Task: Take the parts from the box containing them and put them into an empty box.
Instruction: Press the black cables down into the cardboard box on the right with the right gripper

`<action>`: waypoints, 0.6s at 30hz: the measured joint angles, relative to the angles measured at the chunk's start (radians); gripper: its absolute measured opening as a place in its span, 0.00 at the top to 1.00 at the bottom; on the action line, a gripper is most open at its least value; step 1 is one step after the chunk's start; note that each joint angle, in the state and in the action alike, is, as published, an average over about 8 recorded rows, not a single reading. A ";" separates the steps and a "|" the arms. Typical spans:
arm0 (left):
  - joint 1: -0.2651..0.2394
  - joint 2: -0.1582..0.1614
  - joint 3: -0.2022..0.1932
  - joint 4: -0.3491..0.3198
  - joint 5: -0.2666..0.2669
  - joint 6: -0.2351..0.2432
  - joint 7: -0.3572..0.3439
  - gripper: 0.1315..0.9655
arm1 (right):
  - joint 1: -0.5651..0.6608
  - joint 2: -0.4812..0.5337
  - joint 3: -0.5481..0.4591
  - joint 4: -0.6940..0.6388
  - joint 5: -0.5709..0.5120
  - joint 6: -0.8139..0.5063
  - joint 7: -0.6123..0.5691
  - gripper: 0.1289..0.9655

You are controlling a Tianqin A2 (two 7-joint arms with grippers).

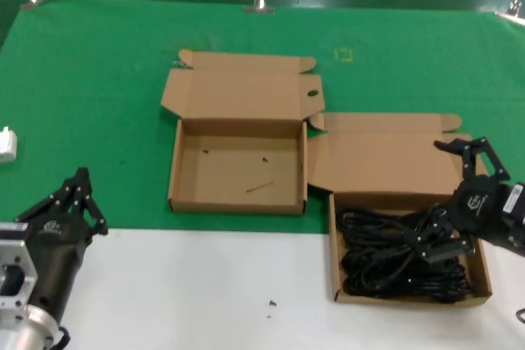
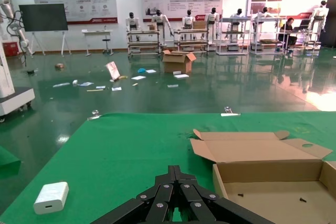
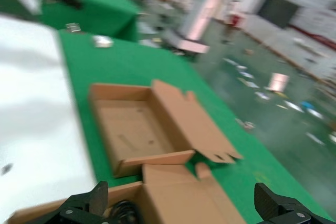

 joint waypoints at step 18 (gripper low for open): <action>0.000 0.000 0.000 0.000 0.000 0.000 0.000 0.99 | 0.497 -0.002 -0.269 -0.455 -0.167 -0.562 -0.362 0.00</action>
